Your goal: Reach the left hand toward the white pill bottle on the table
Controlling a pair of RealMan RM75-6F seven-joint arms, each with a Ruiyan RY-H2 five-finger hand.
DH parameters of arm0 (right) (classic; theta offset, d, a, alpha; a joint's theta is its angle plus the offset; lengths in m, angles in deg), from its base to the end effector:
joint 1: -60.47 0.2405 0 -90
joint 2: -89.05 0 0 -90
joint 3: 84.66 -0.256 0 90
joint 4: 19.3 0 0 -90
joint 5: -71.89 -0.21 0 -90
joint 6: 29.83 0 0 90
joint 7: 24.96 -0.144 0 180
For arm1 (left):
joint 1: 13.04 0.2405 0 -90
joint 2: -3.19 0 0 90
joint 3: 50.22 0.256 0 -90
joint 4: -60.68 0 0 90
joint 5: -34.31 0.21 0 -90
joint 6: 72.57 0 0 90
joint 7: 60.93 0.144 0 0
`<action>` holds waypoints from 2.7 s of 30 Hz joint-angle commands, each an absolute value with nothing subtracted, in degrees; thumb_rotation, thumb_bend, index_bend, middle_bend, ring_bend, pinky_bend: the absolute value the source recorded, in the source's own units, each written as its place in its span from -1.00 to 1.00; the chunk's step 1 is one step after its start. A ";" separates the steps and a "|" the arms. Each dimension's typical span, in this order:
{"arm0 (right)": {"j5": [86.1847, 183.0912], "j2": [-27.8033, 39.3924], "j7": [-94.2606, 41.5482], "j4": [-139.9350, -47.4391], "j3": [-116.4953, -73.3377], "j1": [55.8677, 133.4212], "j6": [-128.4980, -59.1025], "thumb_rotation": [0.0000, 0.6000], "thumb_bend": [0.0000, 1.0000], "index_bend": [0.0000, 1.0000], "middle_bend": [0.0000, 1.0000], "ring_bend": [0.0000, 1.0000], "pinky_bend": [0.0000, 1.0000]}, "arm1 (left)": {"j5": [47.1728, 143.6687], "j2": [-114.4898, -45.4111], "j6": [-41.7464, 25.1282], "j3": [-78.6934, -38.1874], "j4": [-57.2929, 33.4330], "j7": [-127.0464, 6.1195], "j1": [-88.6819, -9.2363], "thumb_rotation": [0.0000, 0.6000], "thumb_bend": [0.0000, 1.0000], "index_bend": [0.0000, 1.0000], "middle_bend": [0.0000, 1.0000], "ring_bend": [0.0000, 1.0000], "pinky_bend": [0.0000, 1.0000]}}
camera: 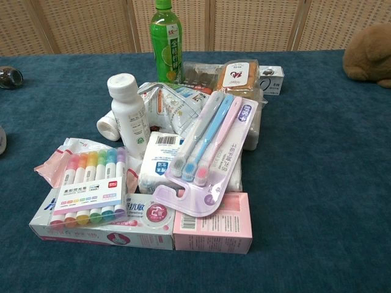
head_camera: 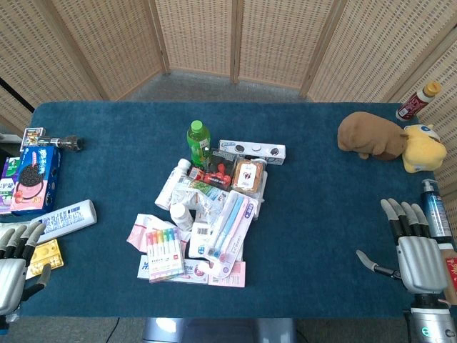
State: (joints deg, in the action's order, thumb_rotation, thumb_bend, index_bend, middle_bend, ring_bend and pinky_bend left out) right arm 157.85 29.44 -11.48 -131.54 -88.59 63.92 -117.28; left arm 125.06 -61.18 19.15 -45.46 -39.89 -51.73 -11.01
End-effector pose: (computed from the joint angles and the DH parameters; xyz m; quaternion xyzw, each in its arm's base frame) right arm -0.2464 -0.1723 0.1661 0.5805 -0.3879 0.4089 0.5876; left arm -0.2916 0.1164 0.1420 -0.5981 -0.4085 -0.3594 0.5884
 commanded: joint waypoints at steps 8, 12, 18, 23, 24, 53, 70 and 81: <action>158.76 30.15 -15.71 -131.11 -87.82 63.32 -117.13 0.22 -0.57 -1.00 -1.00 -1.00 -1.00 | 125.50 -61.71 18.02 -46.21 -40.05 -52.46 -11.50 1.00 0.01 -1.00 -0.99 -1.00 -1.00; 159.43 30.57 -17.30 -131.14 -87.21 62.89 -117.18 0.22 -0.57 -1.00 -1.00 -1.00 -1.00 | 125.42 -61.16 14.90 -47.07 -40.81 -56.88 -13.74 1.00 -0.01 -1.00 -1.00 -1.00 -1.00; 161.01 31.48 -18.00 -132.24 -86.59 62.48 -117.49 0.20 -0.57 -1.00 -1.00 -1.00 -1.00 | 122.90 -60.47 5.29 -50.60 -41.56 -69.96 -20.92 1.00 -0.06 -1.00 -1.00 -1.00 -1.00; 161.83 32.35 -19.09 -133.25 -86.05 61.96 -117.82 0.22 -0.57 -1.00 -1.00 -1.00 -1.00 | 120.54 -62.26 -2.80 -53.62 -40.68 -78.01 -27.17 1.00 -0.11 -1.00 -1.00 -1.00 -1.00; 161.91 32.52 -19.24 -133.28 -85.96 61.88 -117.83 0.22 -0.57 -1.00 -1.00 -1.00 -1.00 | 120.14 -62.93 -3.93 -54.15 -40.28 -78.48 -28.18 1.00 -0.12 -1.00 -1.00 -1.00 -1.00; 162.48 37.04 -27.37 -131.86 -84.19 57.06 -122.17 0.22 -0.57 -1.00 -1.00 -1.00 -1.00 | 112.20 -91.22 -14.70 -61.61 -22.03 -81.48 -45.28 1.00 -0.01 0.23 0.17 0.27 0.01; 162.92 36.32 -27.60 -132.35 -84.69 58.34 -119.72 0.23 -0.57 -1.00 -1.00 -1.00 -1.00 | 120.98 -76.07 0.02 -60.14 -36.22 -93.21 -37.65 1.00 -0.02 0.30 0.26 0.44 0.27; 162.97 34.12 -26.88 -131.87 -84.97 60.03 -117.00 0.22 -0.57 -1.00 -1.00 -1.00 -1.00 | 130.34 -61.60 17.53 -57.93 -44.90 -103.28 -28.47 1.00 -0.06 0.27 0.23 0.40 0.22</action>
